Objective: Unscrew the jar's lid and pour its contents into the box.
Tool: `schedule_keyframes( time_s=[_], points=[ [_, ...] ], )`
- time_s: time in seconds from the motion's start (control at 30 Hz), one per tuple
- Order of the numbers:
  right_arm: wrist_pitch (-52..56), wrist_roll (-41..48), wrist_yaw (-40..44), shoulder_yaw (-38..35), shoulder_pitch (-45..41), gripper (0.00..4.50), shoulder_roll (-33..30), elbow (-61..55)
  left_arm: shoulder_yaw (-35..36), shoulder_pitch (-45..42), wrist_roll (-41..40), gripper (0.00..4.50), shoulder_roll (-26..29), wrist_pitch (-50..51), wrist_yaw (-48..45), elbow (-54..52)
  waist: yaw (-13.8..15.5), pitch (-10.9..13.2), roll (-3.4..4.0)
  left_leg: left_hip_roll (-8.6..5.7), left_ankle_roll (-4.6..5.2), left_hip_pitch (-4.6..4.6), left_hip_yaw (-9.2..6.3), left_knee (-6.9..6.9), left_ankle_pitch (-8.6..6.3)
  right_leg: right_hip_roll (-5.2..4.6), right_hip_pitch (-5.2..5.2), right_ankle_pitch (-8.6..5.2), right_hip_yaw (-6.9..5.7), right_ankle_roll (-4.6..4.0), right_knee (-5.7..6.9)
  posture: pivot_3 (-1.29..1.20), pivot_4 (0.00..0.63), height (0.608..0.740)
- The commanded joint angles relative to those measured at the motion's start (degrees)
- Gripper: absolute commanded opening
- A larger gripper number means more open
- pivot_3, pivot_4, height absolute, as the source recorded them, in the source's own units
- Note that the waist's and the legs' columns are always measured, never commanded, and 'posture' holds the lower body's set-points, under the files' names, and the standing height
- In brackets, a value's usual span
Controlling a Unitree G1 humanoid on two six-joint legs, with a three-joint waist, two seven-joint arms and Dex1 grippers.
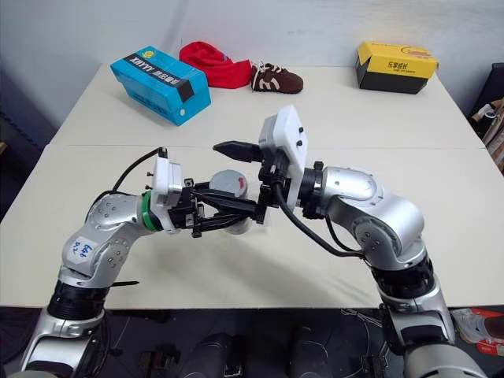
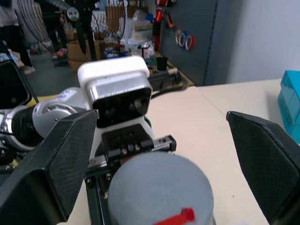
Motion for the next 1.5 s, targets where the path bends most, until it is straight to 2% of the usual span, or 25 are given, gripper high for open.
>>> schedule_keyframes(
  time_s=[0.03, 0.2, 0.33, 0.43, 0.47, 0.57, 0.67, 0.77, 0.93, 0.97, 1.17, 1.33, 1.5],
  points=[
    [-0.7, -1.6, 2.3, -0.3, 1.4, 4.50, -1.9, -2.6, 0.8, -0.3, 0.1, 2.38, -0.3, -0.4, 0.4, -1.6, 0.0, 0.0, -0.01, 0.00, 0.00, 0.00, 0.00, 0.00, 0.00, 0.00, 0.00, 0.00, 0.00, 0.00, 0.00, 0.00, 0.150, 0.740],
    [-1.8, -3.3, 3.6, -0.5, 2.5, 4.50, -1.7, -2.3, 0.5, -0.3, 0.3, 2.38, -0.5, -0.6, 0.5, -1.5, -0.1, 0.0, -0.01, 0.03, -0.03, 0.01, 0.01, 0.00, 0.02, 0.02, 0.01, 0.00, 0.00, 0.01, -0.02, 0.00, 0.150, 0.740],
    [-3.6, -4.6, 4.3, -0.8, 3.1, 3.60, -0.7, -1.9, 0.4, -0.1, 0.5, 2.38, -0.6, -0.7, 0.3, -1.6, -0.1, 0.0, -0.01, 0.06, -0.06, 0.01, 0.01, 0.00, 0.03, 0.05, 0.01, 0.00, 0.00, 0.01, -0.02, 0.00, 0.150, 0.740],
    [-4.2, -5.3, 5.0, -0.9, 3.5, 2.57, -0.5, -1.8, 0.4, 0.0, 0.7, 2.38, -0.6, -0.9, 0.0, -1.6, -0.1, 0.0, -0.01, 0.06, -0.06, 0.01, 0.02, 0.00, 0.03, 0.06, 0.01, 0.00, 0.00, 0.01, -0.02, 0.00, 0.150, 0.740],
    [-4.2, -5.4, 5.3, -0.9, 3.7, 2.52, -0.5, -1.7, 0.4, 0.0, 0.8, 2.38, -0.6, -1.1, -0.1, -1.5, -0.1, 0.0, -0.01, 0.06, -0.06, 0.01, 0.02, 0.00, 0.03, 0.05, 0.01, 0.00, 0.00, 0.01, -0.02, 0.00, 0.150, 0.740],
    [-5.9, -4.1, 10.2, -1.1, 3.3, 2.52, -0.8, -0.8, 0.0, -0.7, 1.1, 2.38, -0.2, -3.3, -3.0, -1.0, 0.0, 0.0, -0.01, 0.06, -0.06, 0.01, 0.02, 0.00, 0.03, 0.06, 0.01, 0.00, 0.01, 0.01, -0.02, 0.00, 0.150, 0.740],
    [-5.7, -0.4, 21.3, -1.7, -0.1, 2.52, -3.4, 2.4, -1.6, -2.6, 2.1, 2.38, 1.4, -7.3, -10.5, 1.8, 0.0, 0.0, -0.01, 0.06, -0.06, 0.01, 0.02, 0.00, 0.03, 0.07, 0.01, 0.00, 0.00, 0.01, -0.04, 0.00, 0.150, 0.740],
    [-7.1, -2.9, 32.8, 1.0, -4.7, 2.52, -7.3, 8.0, -3.1, -5.7, 1.4, 2.38, 1.6, -9.4, -16.7, 4.5, 0.0, 0.0, -0.04, 0.04, 0.01, -0.01, 0.08, 0.03, 0.08, 0.09, 0.02, 0.05, 0.02, 0.09, -0.11, 0.00, 0.150, 0.740],
    [-11.2, -6.9, 38.9, 2.4, -7.6, 2.52, -7.7, 14.3, -3.9, -7.7, -0.6, 2.38, 0.2, -8.8, -19.8, 5.3, -0.1, 0.0, -0.05, 0.08, -0.01, 0.04, 0.05, 0.03, 0.06, 0.11, 0.07, 0.05, 0.01, 0.09, -0.10, 0.00, 0.150, 0.740],
    [-10.8, -7.1, 37.6, 1.8, -7.5, 2.52, -7.4, 14.9, -3.6, -7.6, -0.8, 2.38, 0.0, -8.4, -19.3, 5.3, -0.1, 0.0, -0.06, 0.08, -0.01, 0.03, 0.04, 0.03, 0.06, 0.12, 0.07, 0.05, 0.00, 0.09, -0.10, 0.00, 0.150, 0.740],
    [-10.5, -5.2, 29.4, -4.1, -4.2, 4.49, -4.8, 12.6, -0.7, -5.8, -2.2, 2.38, -1.1, -2.9, -12.5, 4.4, 0.1, 0.0, -0.06, 0.08, -0.01, 0.04, 0.01, 0.05, 0.07, 0.07, 0.12, 0.05, -0.02, 0.09, -0.10, 0.00, 0.150, 0.740],
    [-6.7, -2.5, 19.4, -7.8, -1.6, 4.49, -2.0, 7.6, 0.5, -5.8, -2.2, 2.38, -2.4, 3.0, -5.6, 3.8, 0.0, 0.1, -0.07, 0.05, -0.01, 0.03, -0.08, 0.06, 0.07, 0.02, 0.17, 0.06, 0.01, 0.10, -0.10, 0.00, 0.150, 0.740],
    [-6.3, -5.4, 14.9, -5.1, -1.1, 4.49, -0.1, 5.8, -0.8, -5.8, -1.7, 2.38, -3.2, 4.5, -5.1, 3.0, -0.1, 0.1, -0.07, 0.07, -0.05, 0.04, -0.09, 0.06, 0.08, 0.06, 0.18, 0.06, 0.01, 0.10, -0.11, 0.00, 0.150, 0.740]
  ],
)
